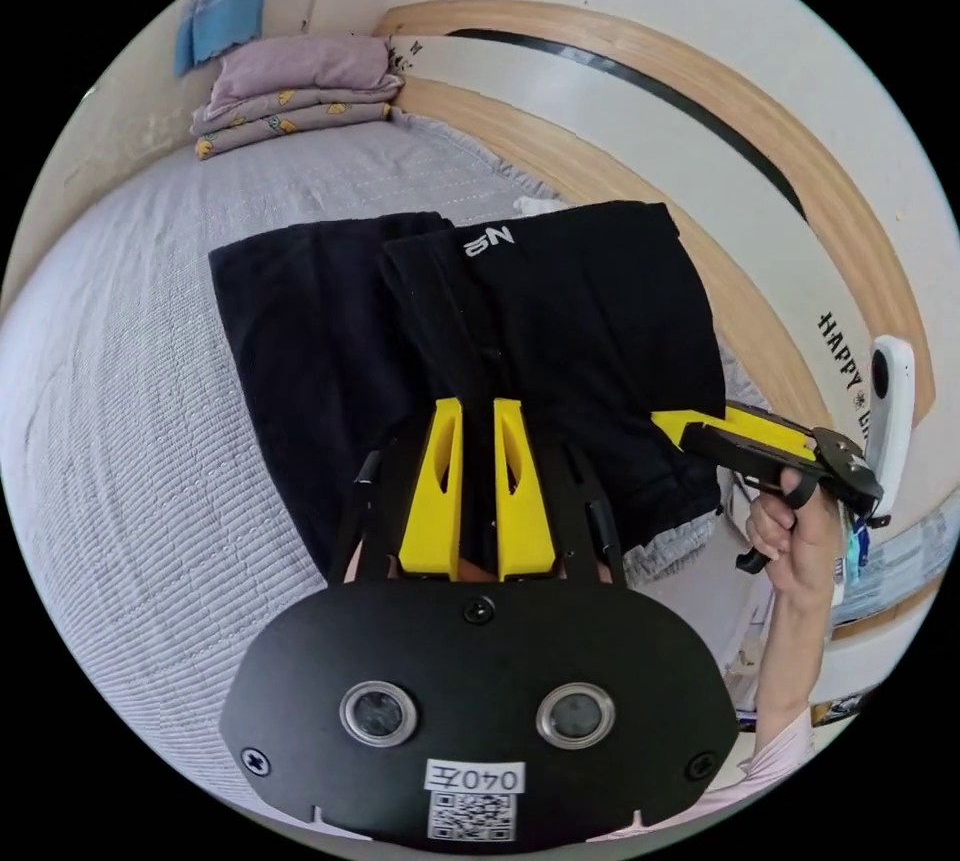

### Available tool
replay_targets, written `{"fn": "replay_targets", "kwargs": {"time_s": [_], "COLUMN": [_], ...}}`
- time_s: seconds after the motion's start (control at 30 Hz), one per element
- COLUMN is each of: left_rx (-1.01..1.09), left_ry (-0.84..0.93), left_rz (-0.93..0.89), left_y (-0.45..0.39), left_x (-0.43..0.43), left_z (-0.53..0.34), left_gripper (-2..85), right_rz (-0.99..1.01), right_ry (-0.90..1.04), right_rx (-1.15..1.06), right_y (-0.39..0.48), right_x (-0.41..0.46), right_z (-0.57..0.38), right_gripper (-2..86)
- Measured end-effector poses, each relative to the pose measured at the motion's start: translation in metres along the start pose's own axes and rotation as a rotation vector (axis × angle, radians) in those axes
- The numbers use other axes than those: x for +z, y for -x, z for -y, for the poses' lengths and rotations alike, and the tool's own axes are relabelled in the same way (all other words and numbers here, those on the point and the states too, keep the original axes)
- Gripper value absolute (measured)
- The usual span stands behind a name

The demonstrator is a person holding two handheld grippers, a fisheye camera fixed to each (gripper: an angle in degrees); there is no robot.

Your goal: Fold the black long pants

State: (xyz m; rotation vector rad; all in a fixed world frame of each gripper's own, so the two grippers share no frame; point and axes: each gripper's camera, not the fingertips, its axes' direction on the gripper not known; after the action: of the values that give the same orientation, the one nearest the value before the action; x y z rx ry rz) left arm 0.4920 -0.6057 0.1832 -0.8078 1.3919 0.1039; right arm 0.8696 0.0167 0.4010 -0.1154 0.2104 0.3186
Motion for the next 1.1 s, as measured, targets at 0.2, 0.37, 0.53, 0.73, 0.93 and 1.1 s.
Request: {"fn": "replay_targets", "kwargs": {"time_s": [0.2,0.37,0.53,0.73,0.93,1.1], "left_rx": [0.024,-0.079,-0.066,0.164,0.372,0.396], "left_ry": [-0.121,-0.105,-0.060,-0.346,-0.011,-0.038], "left_rz": [0.075,0.143,0.319,0.248,0.519,0.673], "left_y": [-0.003,0.029,0.054,0.012,-0.018,-0.032], "left_x": [-0.055,-0.070,-0.027,-0.061,0.058,0.069], "left_z": [-0.019,-0.023,-0.063,-0.144,-0.179,-0.231], "left_gripper": [0.0,1.7,0.5,-1.2,-0.9,-0.9], "right_rz": [-0.081,0.192,-0.043,-0.120,-0.194,-0.168], "right_ry": [-0.137,-0.095,-0.041,-0.317,-0.179,-0.176], "right_rx": [-0.157,-0.042,0.027,-0.426,-0.323,-0.284], "right_y": [0.078,0.057,0.077,0.201,0.231,0.252], "right_x": [-0.082,-0.063,-0.042,-0.126,-0.068,-0.128], "right_z": [0.031,0.082,0.079,0.004,-0.005,-0.007], "right_gripper": [8.8,12.6,17.2,-0.2,-0.9,-0.9]}}
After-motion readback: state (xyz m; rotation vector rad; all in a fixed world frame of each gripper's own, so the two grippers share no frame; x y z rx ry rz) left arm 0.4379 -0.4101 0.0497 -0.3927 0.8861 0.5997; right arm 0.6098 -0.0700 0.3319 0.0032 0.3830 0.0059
